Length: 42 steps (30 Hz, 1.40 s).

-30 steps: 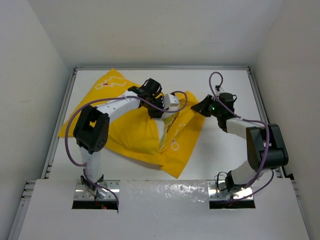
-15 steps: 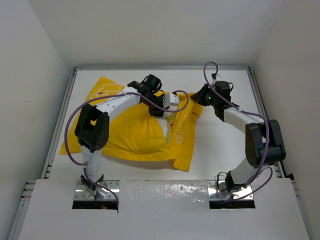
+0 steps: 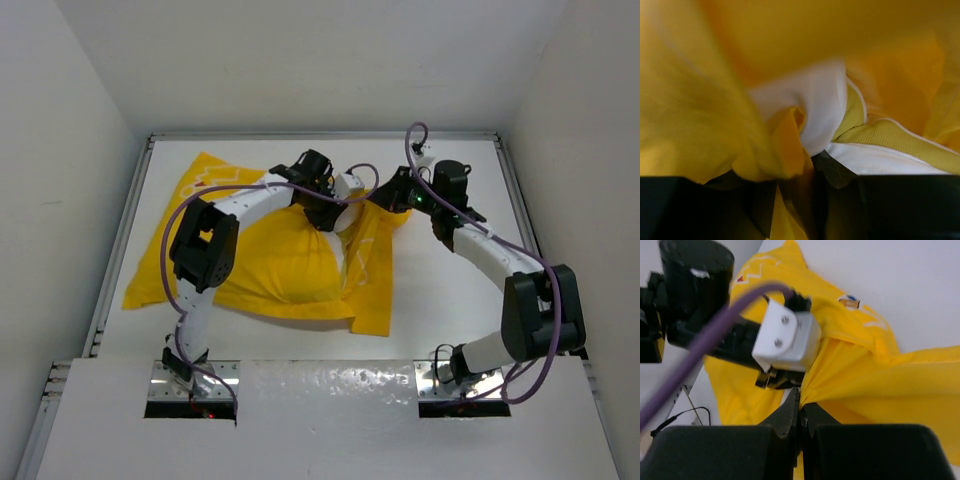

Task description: Put the pillow into the pillowcase

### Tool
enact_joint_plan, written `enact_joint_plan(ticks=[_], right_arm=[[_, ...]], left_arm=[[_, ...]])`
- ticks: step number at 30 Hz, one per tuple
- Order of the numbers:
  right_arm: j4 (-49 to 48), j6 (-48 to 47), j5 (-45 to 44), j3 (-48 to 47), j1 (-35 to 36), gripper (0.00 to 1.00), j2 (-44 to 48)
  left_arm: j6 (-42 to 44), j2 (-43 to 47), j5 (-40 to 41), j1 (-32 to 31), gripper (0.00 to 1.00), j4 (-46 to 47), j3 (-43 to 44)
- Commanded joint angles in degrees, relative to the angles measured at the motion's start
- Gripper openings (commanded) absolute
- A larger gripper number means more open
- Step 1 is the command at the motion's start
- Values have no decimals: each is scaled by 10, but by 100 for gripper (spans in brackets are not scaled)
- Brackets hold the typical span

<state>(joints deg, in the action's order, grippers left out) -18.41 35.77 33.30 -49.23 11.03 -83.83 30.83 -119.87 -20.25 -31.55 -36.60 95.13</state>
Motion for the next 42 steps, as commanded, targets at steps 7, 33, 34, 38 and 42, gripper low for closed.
enact_joint_plan(ticks=[7,33,34,38,42], right_arm=[[-102,66,30,12,-7,0,-31],[93,58,-274,57,140,77,-48],[87,63,-280,52,139,76,-57],[71,70,-262,15,139,64,-124],[69,72,-226,-3,138,0,-162]], left_arm=[[-30,-53,7,31,35,-45,110],[-58,-53,-2,31,69,-80,160],[-58,-52,-6,31,69,-84,166],[-53,-49,-4,31,69,-95,175],[-44,-47,14,31,56,-95,166]])
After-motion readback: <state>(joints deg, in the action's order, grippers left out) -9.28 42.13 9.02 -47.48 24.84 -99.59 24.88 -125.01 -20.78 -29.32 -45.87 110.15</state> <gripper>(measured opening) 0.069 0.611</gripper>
